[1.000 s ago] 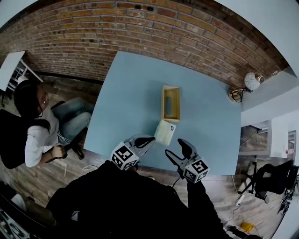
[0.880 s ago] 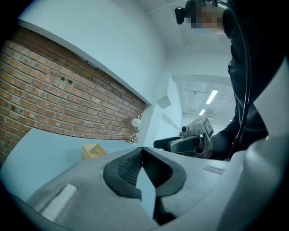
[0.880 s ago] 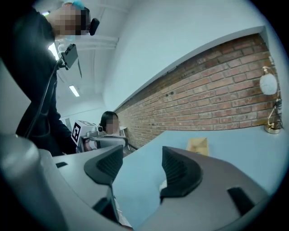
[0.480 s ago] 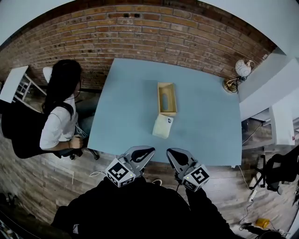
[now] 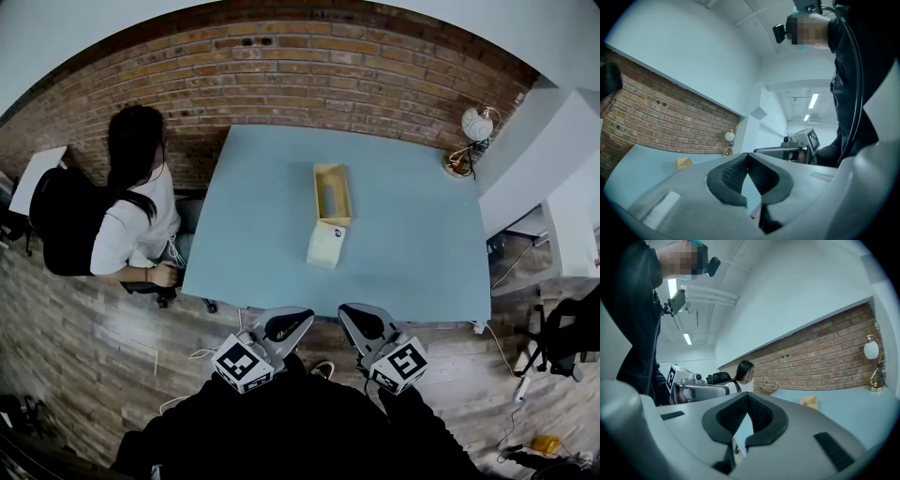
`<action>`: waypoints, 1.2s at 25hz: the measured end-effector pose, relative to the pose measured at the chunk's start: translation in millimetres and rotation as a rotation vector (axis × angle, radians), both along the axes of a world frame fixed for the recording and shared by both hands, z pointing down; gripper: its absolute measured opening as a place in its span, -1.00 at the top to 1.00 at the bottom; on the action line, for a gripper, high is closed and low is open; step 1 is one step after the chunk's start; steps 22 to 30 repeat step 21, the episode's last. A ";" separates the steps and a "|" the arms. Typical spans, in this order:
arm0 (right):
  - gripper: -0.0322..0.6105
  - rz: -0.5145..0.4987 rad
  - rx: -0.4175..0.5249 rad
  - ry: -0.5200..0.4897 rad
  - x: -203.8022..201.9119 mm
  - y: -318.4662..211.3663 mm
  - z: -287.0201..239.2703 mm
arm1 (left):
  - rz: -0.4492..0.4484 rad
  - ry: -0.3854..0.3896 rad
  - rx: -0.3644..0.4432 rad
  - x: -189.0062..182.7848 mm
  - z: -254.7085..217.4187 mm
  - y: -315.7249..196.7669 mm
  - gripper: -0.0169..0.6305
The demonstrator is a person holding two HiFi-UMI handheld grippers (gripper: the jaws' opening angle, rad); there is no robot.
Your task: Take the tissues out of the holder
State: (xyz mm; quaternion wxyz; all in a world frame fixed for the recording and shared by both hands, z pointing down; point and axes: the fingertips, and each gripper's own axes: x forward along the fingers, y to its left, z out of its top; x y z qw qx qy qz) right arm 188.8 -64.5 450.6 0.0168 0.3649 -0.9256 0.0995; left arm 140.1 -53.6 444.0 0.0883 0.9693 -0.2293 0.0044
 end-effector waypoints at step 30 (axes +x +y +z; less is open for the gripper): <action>0.89 0.011 0.117 0.035 25.5 48.7 -29.1 | 0.041 0.005 0.065 39.2 -25.0 48.6 0.97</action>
